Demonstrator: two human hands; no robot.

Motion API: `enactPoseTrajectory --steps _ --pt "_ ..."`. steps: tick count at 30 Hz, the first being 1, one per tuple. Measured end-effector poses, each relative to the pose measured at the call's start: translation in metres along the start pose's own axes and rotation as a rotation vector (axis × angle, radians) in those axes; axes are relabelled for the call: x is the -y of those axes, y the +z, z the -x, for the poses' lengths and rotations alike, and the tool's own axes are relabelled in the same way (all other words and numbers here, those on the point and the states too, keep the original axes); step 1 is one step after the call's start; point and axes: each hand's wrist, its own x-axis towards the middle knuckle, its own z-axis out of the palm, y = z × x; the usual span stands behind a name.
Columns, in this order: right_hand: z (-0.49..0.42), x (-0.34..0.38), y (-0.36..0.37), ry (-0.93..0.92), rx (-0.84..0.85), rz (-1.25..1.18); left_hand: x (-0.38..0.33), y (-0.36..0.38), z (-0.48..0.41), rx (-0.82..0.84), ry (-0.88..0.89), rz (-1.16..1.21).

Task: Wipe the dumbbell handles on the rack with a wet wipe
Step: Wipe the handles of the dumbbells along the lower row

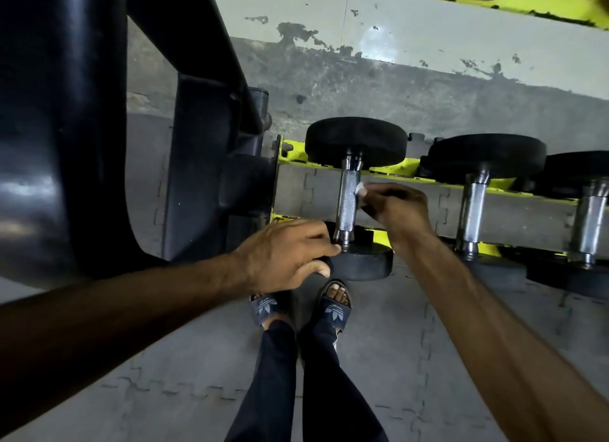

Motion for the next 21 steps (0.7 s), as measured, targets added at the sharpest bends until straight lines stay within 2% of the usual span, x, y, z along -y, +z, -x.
enactPoseTrajectory --steps 2,6,8,12,14,16,18,21 --pt "-0.002 -0.002 -0.001 0.001 0.009 0.005 0.0 -0.001 -0.001 0.009 -0.007 0.012" --pt "0.011 -0.003 -0.018 0.126 0.157 0.349 0.0 -0.003 -0.002 0.003 -0.023 0.03" --pt "0.006 0.002 -0.016 0.094 0.129 0.265 0.0 -0.004 -0.001 0.011 -0.037 0.046" --pt "-0.007 0.008 0.005 0.055 -0.01 -0.097 0.002 -0.006 0.003 0.03 -0.086 0.08" --pt "-0.001 0.003 0.0 0.062 0.035 -0.03 0.003 -0.007 0.004 0.041 -0.091 0.097" --pt "0.008 -0.005 -0.009 0.083 0.097 0.223 0.003 -0.007 0.003 0.046 -0.08 0.104" --pt "0.01 -0.007 -0.015 0.078 0.1 0.327 0.005 -0.007 0.002 0.055 -0.066 0.104" --pt "-0.002 0.006 -0.005 0.061 0.05 0.068 0.008 -0.008 0.003 0.071 -0.029 0.092"
